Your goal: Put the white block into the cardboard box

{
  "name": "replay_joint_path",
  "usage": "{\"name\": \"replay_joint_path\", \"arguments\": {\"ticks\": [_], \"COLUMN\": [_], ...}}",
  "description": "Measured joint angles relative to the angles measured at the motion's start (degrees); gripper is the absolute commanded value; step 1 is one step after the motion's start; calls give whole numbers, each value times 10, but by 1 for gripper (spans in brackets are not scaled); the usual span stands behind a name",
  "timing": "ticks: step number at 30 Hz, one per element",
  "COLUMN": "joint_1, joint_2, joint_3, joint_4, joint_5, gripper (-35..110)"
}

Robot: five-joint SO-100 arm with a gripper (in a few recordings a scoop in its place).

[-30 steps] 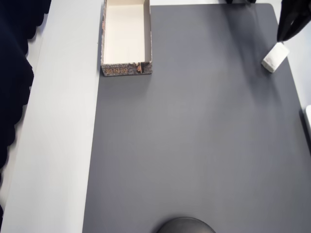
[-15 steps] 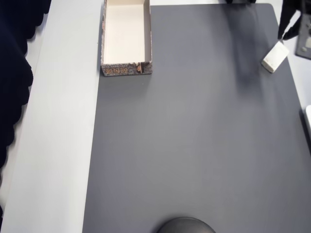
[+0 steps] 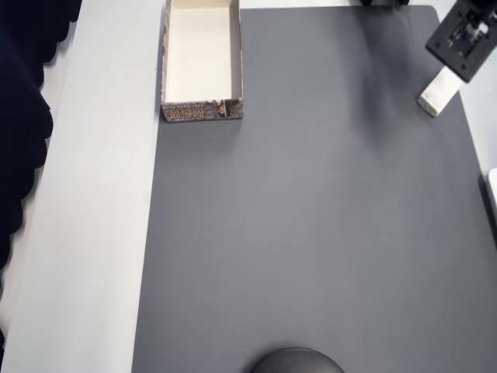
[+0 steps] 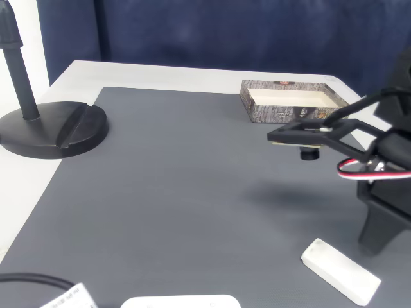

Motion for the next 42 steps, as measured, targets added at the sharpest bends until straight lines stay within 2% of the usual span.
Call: {"name": "replay_joint_path", "arguments": {"ticks": [8, 24, 31, 42], "joint_1": [1, 25, 26, 58], "joint_2": [-2, 0, 23, 48], "joint_3": [18, 47, 68, 73], "joint_4": [-42, -46, -40, 6], "joint_5": [-7, 19, 20, 85], "gripper": [-2, -1, 16, 29]}}
